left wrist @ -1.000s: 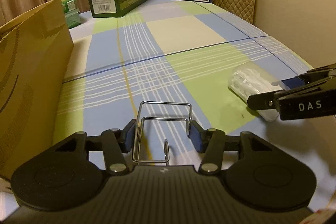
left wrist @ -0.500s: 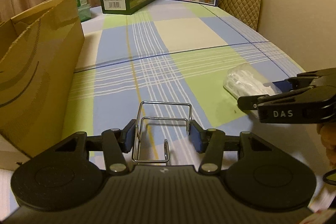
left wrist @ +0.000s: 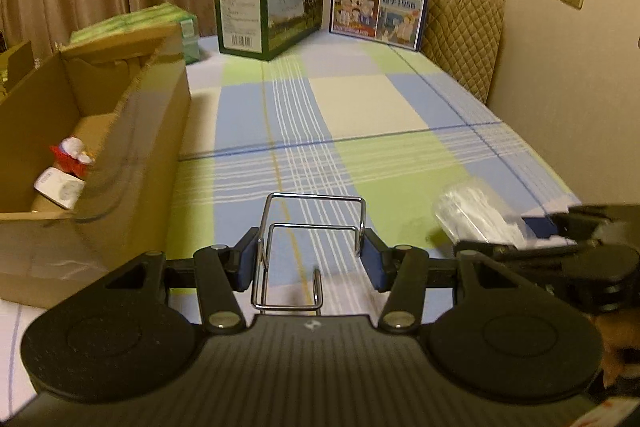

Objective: Organize rigid objects
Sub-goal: 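Lift the rack and floss box and carry both over the cardboard box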

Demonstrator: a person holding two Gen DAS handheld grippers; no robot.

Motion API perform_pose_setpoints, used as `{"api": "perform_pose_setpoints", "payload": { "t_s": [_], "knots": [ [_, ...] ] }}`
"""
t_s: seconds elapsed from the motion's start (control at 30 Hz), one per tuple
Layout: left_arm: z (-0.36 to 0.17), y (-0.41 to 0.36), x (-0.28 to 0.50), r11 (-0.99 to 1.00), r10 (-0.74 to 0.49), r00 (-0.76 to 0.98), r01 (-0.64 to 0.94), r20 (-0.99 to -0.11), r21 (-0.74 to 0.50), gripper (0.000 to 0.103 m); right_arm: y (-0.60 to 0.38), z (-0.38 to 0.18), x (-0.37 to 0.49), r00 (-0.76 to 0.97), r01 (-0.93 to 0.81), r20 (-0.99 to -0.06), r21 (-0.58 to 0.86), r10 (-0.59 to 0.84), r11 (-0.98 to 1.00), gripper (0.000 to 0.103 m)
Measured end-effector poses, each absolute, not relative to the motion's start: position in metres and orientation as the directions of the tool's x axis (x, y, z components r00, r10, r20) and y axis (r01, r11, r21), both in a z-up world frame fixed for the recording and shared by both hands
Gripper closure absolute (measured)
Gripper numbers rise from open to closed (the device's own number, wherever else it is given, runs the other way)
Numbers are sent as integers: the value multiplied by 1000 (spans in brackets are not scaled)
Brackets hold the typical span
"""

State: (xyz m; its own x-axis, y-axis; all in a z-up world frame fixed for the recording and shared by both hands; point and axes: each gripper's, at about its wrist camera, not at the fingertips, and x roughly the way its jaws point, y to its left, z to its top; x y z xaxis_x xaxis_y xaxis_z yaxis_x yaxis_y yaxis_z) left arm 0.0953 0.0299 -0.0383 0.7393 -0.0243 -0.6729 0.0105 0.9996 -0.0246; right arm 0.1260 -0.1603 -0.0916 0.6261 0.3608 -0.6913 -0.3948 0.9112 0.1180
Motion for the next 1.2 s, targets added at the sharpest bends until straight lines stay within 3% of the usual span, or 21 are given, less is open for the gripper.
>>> {"api": "perform_pose_setpoints", "payload": {
  "t_s": [0.53,1.2],
  "knots": [
    [29,44,29,999,-12,793,-11,-609,-34,55,-143,-12,48,669,-416,-619,146,411,897,50],
    [49,58,3,999,1,809,-23,-587,-30,55,-125,7,28,671,-462,-594,133,444,877,50]
  ]
}}
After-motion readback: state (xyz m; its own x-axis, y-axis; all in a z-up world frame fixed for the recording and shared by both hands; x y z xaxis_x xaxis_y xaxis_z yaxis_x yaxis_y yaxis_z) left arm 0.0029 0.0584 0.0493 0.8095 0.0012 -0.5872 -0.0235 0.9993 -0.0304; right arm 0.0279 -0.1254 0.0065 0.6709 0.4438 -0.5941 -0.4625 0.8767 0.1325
